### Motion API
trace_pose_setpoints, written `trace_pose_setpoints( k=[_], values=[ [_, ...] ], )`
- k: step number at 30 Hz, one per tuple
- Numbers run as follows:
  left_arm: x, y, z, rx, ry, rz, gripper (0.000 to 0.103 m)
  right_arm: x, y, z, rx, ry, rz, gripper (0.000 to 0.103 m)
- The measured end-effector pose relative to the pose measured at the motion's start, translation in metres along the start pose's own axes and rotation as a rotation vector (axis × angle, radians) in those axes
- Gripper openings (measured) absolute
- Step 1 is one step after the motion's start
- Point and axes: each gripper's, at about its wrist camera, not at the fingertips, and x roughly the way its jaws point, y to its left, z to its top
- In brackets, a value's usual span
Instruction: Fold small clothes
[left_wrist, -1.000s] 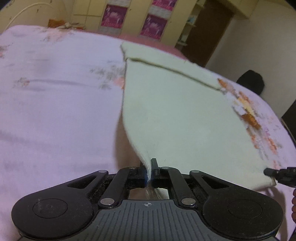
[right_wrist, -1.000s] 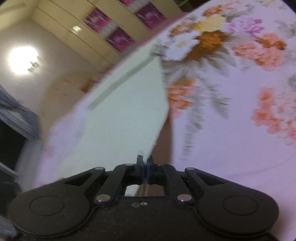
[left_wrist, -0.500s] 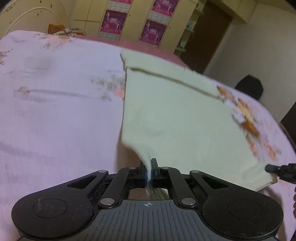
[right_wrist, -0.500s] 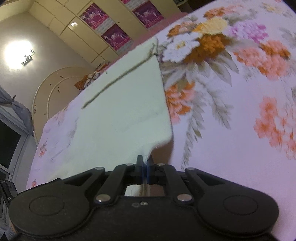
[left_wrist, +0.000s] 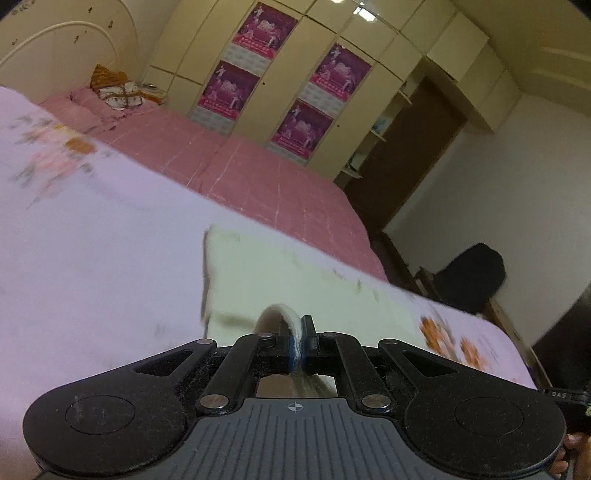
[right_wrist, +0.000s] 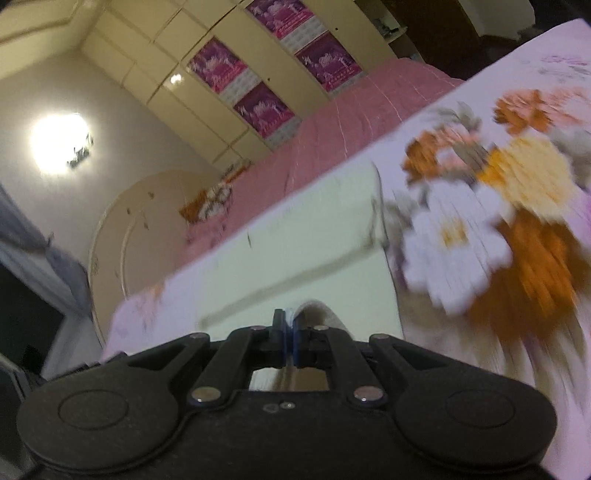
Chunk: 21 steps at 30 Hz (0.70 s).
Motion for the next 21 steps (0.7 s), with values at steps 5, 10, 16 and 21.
trace_pose_setpoints(
  k=[5,10,16,21],
  values=[
    [0.081,0.013,0.039,-0.05,0.032,0.031,0.004,0.065,-0.027,0.059,0.045,0.0,0.025,0.004],
    [0.151,0.015,0.054,-0.001,0.103,0.089,0.004,0.13,-0.063,0.097,0.11,0.031,0.006,0.004],
    [0.186,0.032,0.052,-0.099,0.12,0.089,0.005,0.184,-0.1,0.11,0.187,0.103,-0.01,0.019],
    [0.185,0.036,0.05,-0.028,0.059,0.09,0.082,0.179,-0.105,0.108,0.115,-0.005,0.015,0.039]
  ],
)
